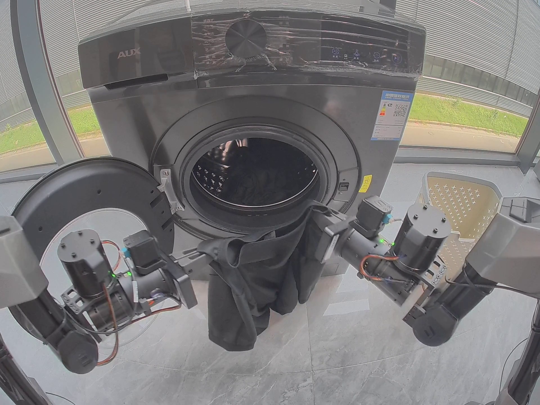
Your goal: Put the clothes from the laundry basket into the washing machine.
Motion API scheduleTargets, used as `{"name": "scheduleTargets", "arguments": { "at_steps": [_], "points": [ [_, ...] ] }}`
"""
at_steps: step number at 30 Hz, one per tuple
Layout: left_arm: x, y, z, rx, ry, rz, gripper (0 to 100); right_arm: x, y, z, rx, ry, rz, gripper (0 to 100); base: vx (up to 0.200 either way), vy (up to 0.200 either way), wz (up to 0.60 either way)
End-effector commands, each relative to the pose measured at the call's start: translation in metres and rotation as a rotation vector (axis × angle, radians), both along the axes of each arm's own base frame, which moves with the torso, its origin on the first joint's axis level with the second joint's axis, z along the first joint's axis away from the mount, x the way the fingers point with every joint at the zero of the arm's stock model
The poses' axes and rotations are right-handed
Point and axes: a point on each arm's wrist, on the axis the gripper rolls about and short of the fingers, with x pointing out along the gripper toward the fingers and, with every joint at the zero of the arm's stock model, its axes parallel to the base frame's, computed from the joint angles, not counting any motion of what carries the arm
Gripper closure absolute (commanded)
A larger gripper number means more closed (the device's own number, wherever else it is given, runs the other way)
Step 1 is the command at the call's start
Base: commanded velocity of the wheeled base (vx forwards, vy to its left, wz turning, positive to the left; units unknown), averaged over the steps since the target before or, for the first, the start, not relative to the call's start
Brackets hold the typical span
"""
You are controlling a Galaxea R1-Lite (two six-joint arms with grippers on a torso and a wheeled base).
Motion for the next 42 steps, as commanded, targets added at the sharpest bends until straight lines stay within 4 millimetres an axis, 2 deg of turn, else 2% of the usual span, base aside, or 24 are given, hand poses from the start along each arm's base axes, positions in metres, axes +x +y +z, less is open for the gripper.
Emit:
{"name": "scheduleTargets", "arguments": {
  "at_steps": [1, 7, 28, 42],
  "points": [
    [-0.030, 0.023, 0.051, -0.112, -0.149, 0.026, 100, -0.026, -0.027, -0.002, -0.031, 0.044, 0.005, 100, 0.000, 0.000, 0.00],
    [-0.019, 0.040, 0.063, -0.155, -0.183, 0.105, 100, -0.046, -0.038, 0.000, -0.046, 0.067, 0.011, 100, 0.000, 0.000, 0.00],
    [-0.021, 0.043, 0.063, -0.161, -0.176, 0.117, 100, -0.033, -0.029, 0.024, 0.043, -0.012, -0.047, 100, 0.000, 0.000, 0.00],
    [-0.025, 0.047, 0.066, -0.165, -0.187, 0.122, 100, -0.033, -0.028, 0.025, 0.046, -0.014, -0.047, 100, 0.000, 0.000, 0.00]
  ]
}}
